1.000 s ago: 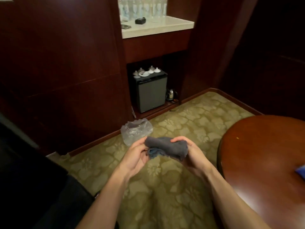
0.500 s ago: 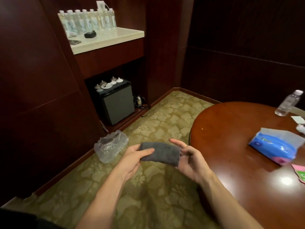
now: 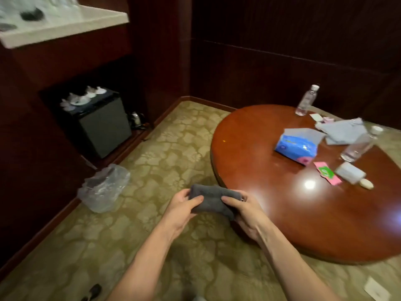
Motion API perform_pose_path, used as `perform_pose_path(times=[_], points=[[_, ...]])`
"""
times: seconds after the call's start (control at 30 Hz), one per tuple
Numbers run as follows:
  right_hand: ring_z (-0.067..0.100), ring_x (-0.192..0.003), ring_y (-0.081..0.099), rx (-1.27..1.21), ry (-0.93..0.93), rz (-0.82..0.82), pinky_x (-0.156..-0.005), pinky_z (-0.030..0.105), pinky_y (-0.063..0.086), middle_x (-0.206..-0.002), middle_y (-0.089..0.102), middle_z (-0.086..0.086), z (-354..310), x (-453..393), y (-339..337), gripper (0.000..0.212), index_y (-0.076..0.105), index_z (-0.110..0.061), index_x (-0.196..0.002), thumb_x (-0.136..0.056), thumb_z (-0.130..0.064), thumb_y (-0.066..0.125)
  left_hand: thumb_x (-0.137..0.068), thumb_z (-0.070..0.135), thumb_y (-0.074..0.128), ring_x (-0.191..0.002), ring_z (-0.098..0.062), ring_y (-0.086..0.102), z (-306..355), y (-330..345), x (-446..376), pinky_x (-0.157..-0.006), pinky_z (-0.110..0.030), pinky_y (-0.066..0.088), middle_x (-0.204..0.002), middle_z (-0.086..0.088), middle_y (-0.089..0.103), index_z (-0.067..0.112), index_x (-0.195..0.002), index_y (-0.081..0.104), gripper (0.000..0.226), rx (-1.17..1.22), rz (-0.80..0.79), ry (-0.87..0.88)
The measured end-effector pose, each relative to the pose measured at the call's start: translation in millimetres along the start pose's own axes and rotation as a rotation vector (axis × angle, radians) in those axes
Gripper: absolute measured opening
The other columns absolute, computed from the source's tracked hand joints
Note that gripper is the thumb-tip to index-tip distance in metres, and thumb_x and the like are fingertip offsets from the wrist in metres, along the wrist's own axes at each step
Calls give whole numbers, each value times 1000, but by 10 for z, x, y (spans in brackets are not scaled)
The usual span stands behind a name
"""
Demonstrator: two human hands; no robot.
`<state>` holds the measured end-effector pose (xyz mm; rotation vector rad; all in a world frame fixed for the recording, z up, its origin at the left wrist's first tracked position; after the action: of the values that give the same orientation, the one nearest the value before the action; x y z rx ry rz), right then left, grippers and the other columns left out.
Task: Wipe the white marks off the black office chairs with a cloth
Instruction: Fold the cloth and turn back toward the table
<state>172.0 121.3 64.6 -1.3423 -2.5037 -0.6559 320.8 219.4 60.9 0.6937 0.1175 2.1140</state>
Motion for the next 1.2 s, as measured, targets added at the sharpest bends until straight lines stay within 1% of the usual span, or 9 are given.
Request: perform_pose_path(times=[0.2, 0.3, 0.4, 0.47, 0.57, 0.77, 0.9, 1.07, 1.2], points=[[38, -86, 67, -70, -26, 250, -67, 35, 59, -103, 65, 38, 56, 476, -685, 25, 60, 18, -109, -84, 13, 63, -94, 11, 67, -85, -9, 73, -413, 577, 59, -67, -20, 55, -95, 2, 77, 13, -110, 67, 16, -134, -131, 2], [35, -82, 69, -93, -30, 301, -63, 36, 59, -96, 68, 31, 14, 689, -998, 18, 62, 10, -104, -86, 12, 62, -90, 19, 73, -97, -15, 72, -566, 869, 73, -80, -24, 55, -99, 0, 77, 15, -105, 71, 16, -231, -158, 65], [28, -80, 72, -127, -31, 360, -59, 35, 59, -96, 73, 20, 0, 826, -1314, 16, 64, -1, -106, -91, 2, 63, -92, 15, 70, -82, -15, 73, -711, 1196, 84, -69, -21, 56, -85, -2, 77, 12, -95, 72, 4, -261, -170, 89], [21, -69, 70, -154, -61, 410, -52, 27, 55, -91, 73, 15, 39, 865, -1544, 18, 64, -2, -111, -93, -9, 64, -96, 21, 65, -66, -11, 70, -818, 1410, 80, -56, -22, 54, -79, -2, 76, 8, -95, 71, 15, -332, -160, 77], [16, -53, 60, -183, -112, 511, -42, 20, 49, -81, 69, 15, 92, 901, -1902, 23, 62, 4, -109, -94, -12, 64, -100, 32, 59, -59, -8, 66, -1020, 1720, 46, -54, -27, 52, -80, -4, 73, 11, -91, 68, 24, -506, -169, 80], [24, -69, 70, -113, -91, 582, -54, 28, 56, -90, 70, 22, 115, 907, -2600, 13, 55, -1, -103, -92, -1, 64, -100, 21, 60, -87, -4, 68, -1334, 2259, -88, -67, -13, 53, -97, 7, 71, 20, -110, 60, 10, -604, -216, 86], [18, -68, 72, 4, -43, 588, -57, 28, 56, -84, 73, 14, 159, 791, -2936, 15, 55, 0, -105, -92, 1, 63, -96, 24, 67, -92, -13, 72, -1543, 2409, -309, -82, -29, 59, -101, 1, 74, 16, -118, 61, 25, -714, -134, 87], [26, -88, 71, 177, 7, 632, -85, 47, 58, -88, 74, 10, 289, 628, -3139, 7, 63, -10, -98, -92, -10, 67, -93, 29, 70, -93, -13, 66, -1672, 2459, -447, -72, -22, 47, -100, 4, 71, 20, -108, 67, 18, -882, -4, 105], [25, -88, 70, 276, 63, 629, -87, 52, 55, -84, 74, 6, 462, 482, -3212, 7, 64, -19, -93, -90, -15, 68, -94, 25, 69, -97, -16, 64, -1751, 2466, -547, -79, -24, 47, -106, 0, 69, 17, -113, 67, 21, -925, 9, 88]])
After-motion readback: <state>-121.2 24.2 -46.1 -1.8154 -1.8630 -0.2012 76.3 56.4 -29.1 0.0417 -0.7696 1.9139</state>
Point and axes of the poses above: each hand's wrist, its own x-axis away from the middle knuckle, its own y-axis out of the palm, z = x × y, the point moved 3 cm from there along -x, towards the middle knuckle
